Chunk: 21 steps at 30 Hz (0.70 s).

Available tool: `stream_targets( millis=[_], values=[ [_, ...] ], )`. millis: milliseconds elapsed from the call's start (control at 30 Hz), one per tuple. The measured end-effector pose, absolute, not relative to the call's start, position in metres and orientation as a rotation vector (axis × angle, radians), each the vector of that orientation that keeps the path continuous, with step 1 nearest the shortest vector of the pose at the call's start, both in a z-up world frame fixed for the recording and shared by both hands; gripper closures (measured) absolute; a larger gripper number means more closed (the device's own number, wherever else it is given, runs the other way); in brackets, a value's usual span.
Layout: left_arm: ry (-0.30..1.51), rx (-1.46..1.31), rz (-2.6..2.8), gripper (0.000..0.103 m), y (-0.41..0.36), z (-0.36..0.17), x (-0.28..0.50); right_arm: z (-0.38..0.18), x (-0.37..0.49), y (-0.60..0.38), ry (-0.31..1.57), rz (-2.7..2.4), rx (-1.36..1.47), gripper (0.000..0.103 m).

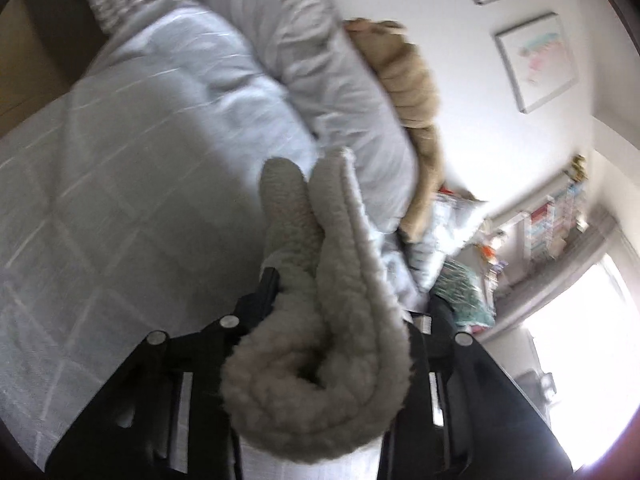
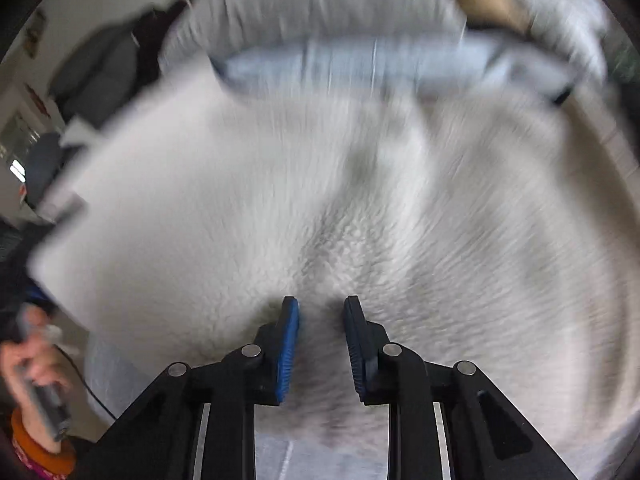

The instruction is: Fold large clothes

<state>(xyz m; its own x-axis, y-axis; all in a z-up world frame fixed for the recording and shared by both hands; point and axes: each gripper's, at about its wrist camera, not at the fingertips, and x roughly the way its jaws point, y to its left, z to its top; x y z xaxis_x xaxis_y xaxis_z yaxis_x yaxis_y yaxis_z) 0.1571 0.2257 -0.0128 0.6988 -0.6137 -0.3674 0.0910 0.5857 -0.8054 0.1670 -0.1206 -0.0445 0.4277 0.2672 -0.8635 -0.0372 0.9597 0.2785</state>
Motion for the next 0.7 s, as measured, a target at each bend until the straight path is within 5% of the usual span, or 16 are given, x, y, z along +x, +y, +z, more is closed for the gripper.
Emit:
stream_targets(
  millis=[400,633,700],
  values=[
    [0.571,-0.757,-0.801,0.070,0.108,0.058,0.146,-0.058,0.181,-0.140,1.116,0.284,0.342,0.079],
    [0.620,-0.645,-0.944,0.070,0.018,0.059,0.139,-0.025,0.166,-0.240,0.988,0.316,0.594,0.047],
    [0.660,-0.604,-0.971,0.070,-0.006,0.050,0.137,-0.022,0.157,-0.277,0.943,0.286,0.694,0.046]
  ],
)
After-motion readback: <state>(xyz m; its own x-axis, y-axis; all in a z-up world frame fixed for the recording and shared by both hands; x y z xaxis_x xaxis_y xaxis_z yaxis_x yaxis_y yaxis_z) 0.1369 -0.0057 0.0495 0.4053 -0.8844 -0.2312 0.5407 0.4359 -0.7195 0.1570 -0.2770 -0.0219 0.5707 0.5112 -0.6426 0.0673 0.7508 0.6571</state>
